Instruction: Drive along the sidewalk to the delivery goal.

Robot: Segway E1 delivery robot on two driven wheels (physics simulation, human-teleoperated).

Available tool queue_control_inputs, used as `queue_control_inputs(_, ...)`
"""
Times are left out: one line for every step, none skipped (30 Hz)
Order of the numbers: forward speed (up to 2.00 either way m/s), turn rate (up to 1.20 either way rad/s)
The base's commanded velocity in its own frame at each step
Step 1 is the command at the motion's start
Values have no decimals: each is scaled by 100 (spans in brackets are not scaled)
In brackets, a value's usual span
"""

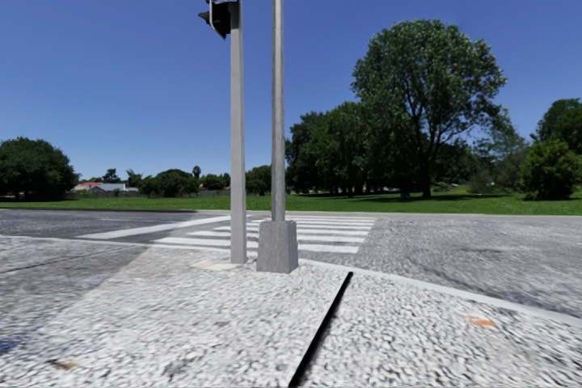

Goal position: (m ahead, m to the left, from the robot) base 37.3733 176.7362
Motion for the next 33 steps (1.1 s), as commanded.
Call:
queue_control_inputs(200, 120)
queue_control_inputs(200, 120)
queue_control_inputs(200, 120)
queue_control_inputs(200, 120)
queue_control_inputs(200, 120)
queue_control_inputs(200, 120)
queue_control_inputs(200, 120)
queue_control_inputs(200, 120)
queue_control_inputs(200, 120)
queue_control_inputs(200, 120)
queue_control_inputs(200, 120)
queue_control_inputs(200, 120)
queue_control_inputs(200, 120)
queue_control_inputs(200, 120)
queue_control_inputs(200, 120)
queue_control_inputs(200, 120)
queue_control_inputs(200, 120)
queue_control_inputs(200, 95)
queue_control_inputs(200, 74)
queue_control_inputs(200, 54)
queue_control_inputs(200, 42)
queue_control_inputs(200, 38)
queue_control_inputs(200, 38)
queue_control_inputs(200, 33)
queue_control_inputs(200, 16)
queue_control_inputs(200, 6)
queue_control_inputs(200, 6)
queue_control_inputs(200, 2)
queue_control_inputs(200, 0)
queue_control_inputs(200, 0)
queue_control_inputs(200, 0)
queue_control_inputs(200, 0)
queue_control_inputs(200, 0)
